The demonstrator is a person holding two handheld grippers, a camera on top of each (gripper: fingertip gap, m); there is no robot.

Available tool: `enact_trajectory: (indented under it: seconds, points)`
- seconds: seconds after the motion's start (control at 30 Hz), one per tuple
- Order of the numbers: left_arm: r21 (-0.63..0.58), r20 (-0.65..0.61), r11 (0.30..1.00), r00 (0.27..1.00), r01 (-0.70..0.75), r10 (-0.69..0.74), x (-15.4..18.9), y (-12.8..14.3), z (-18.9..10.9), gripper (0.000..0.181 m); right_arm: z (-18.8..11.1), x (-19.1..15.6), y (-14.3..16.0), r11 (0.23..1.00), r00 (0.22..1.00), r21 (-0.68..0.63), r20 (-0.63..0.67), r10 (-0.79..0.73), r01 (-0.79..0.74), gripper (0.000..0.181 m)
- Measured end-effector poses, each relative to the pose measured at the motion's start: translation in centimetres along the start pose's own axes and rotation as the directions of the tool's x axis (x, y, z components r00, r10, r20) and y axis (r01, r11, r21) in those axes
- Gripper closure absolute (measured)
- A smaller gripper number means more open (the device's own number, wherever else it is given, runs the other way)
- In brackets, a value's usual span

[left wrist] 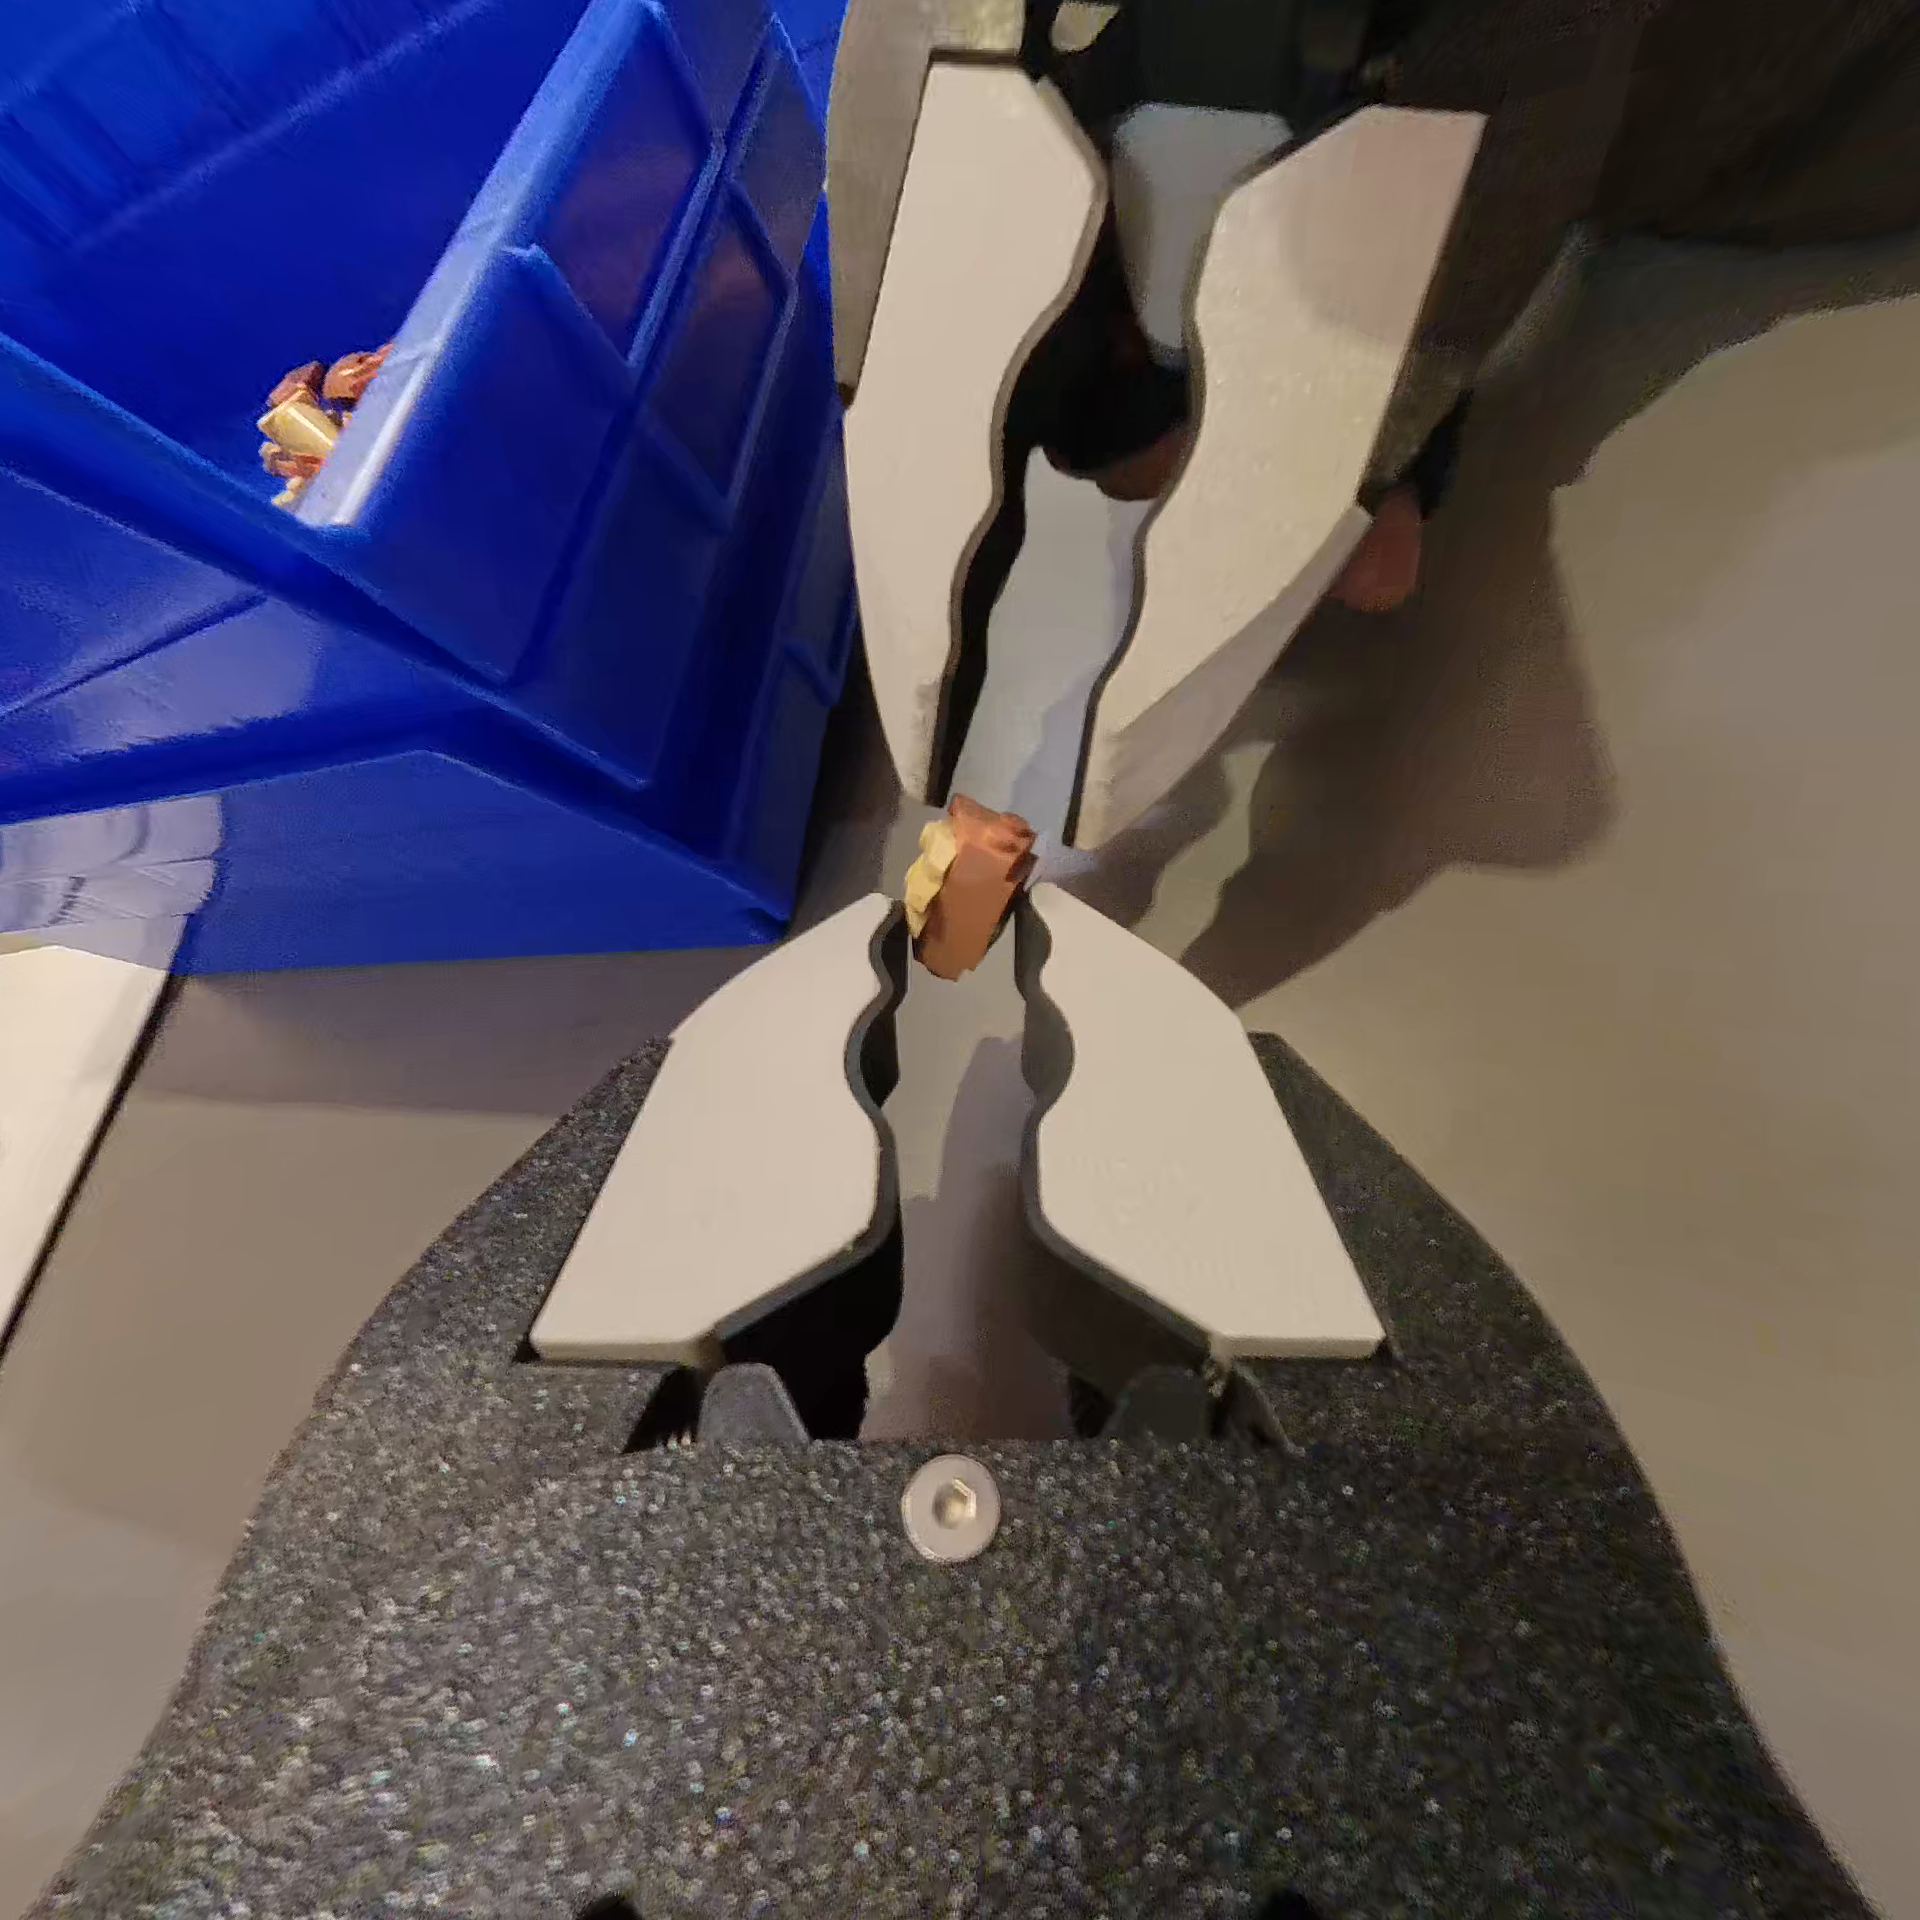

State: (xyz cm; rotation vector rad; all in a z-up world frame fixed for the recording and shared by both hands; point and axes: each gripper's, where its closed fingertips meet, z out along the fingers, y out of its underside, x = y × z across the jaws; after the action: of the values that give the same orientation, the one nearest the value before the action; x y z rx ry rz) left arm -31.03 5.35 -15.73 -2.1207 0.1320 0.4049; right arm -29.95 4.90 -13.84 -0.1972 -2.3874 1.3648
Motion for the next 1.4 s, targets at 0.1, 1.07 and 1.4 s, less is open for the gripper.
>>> enact_trajectory:
  seconds: [0.1,1.07,1.4]
  points:
    - [-0.02,0.026,0.999,0.999,-0.031,0.031,-0.1,0.2,0.2,0.162,0.4,0.2,0.1,0.992,0.989,-0.031,-0.086,-0.123,0.12,0.161]
    - [-0.1,0.091,0.963,0.961,-0.251,0.26,0.0,0.8,0.7,0.162,0.3,-0.2,1.4,0.935,0.917,-0.128,-0.193,-0.35,0.331,0.168]
    - [-0.085,0.156,0.989,0.978,-0.122,0.135,-2.6,1.3,-0.7,0.162,-1.3,1.2,1.6,0.96,0.922,-0.079,-0.267,-0.281,0.27,0.168]
